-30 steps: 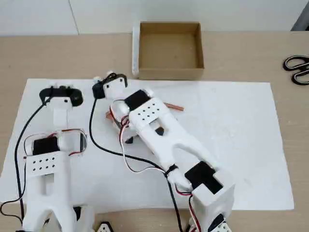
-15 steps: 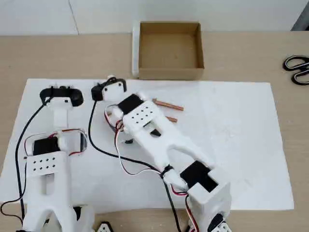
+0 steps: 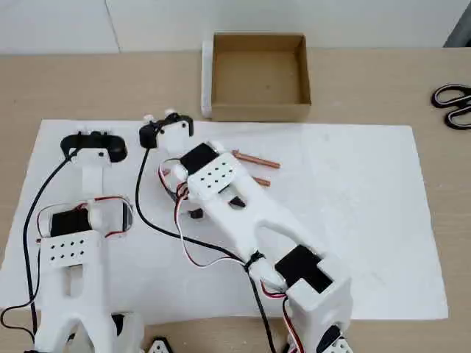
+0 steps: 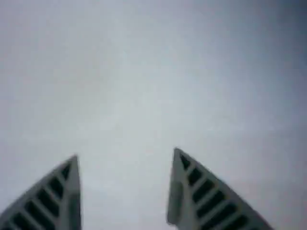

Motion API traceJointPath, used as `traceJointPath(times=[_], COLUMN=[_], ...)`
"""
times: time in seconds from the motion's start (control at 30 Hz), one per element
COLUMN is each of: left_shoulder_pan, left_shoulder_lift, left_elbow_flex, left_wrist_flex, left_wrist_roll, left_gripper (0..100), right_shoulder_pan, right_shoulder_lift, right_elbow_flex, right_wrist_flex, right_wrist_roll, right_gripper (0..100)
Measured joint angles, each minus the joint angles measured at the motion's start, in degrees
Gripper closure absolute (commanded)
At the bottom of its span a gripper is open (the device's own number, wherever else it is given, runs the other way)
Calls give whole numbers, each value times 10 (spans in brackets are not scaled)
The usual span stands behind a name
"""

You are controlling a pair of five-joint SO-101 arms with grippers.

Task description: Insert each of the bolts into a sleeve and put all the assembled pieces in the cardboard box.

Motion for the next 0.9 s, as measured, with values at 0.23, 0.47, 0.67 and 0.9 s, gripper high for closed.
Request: traceJointPath(times=[0.23,0.47,0.67,0.9], left_shoulder_pan=[0,0,0,0], left_shoulder_lift=[0,0,0,0], left_elbow_flex=[0,5,14,14], left_wrist_flex=[0,0,0,0], left_wrist_roll=[0,0,0,3], left_gripper=[877,877,877,877], right_shoulder_pan=[-1,-1,-1,-1], right_shoulder_lift=[58,69,69,69], right_elbow_flex=[0,0,-1,-4], right_wrist_flex=[-3,-12,-12,-12], right_wrist_roll=[-1,-1,-1,5], right_gripper=[873,873,873,869])
